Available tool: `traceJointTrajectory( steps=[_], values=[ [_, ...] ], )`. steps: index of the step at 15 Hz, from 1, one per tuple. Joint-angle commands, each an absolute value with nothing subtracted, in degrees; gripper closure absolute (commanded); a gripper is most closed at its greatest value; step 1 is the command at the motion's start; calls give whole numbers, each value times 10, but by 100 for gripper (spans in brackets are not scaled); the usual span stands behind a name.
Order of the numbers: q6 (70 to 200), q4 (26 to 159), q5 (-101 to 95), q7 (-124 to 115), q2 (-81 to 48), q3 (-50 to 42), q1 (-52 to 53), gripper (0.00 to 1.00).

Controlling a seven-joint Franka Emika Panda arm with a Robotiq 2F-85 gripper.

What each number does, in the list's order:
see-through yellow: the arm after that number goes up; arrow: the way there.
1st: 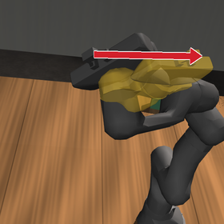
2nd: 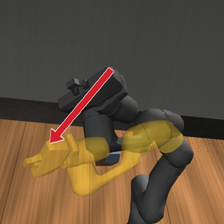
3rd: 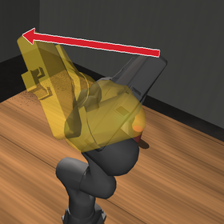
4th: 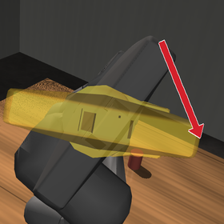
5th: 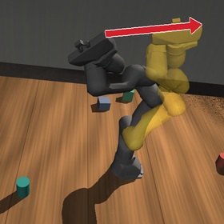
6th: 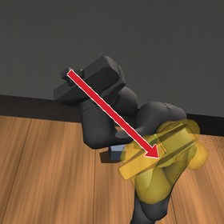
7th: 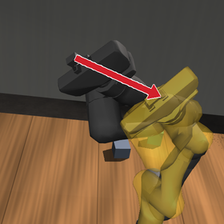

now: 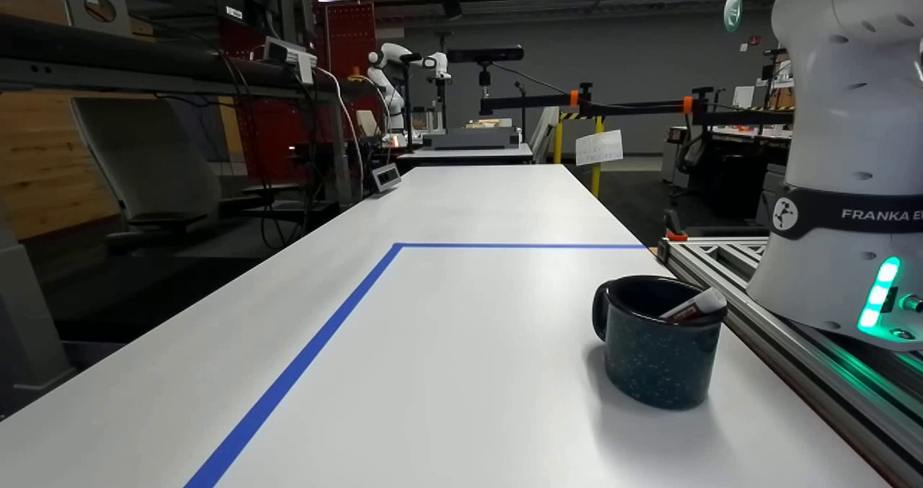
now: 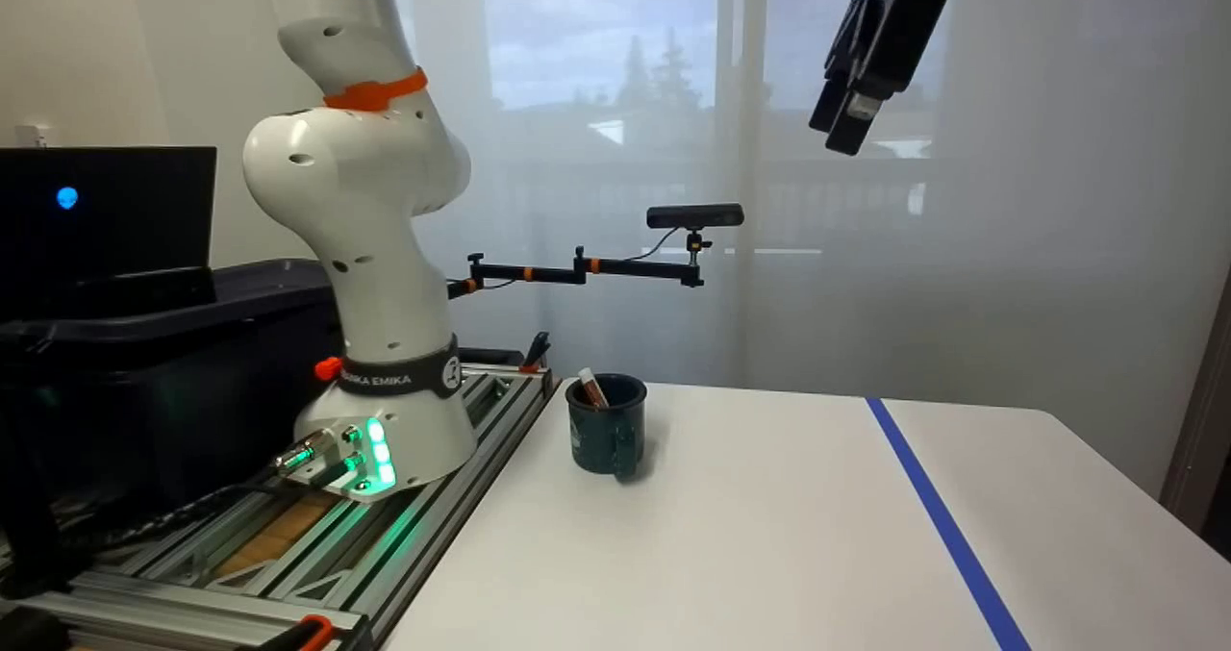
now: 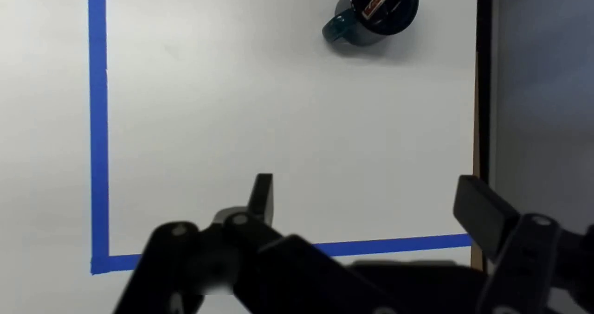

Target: Remove the marker from the cup and put it on the table

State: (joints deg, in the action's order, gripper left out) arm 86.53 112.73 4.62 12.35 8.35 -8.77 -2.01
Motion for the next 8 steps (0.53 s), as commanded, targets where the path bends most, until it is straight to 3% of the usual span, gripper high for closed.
traceJointTrajectory(
  steps=[1, 8],
  values=[
    [867, 1131, 88, 143, 43, -63, -14, 0],
    [842, 1172, 187, 84, -27, -6, 4, 0]
  ],
)
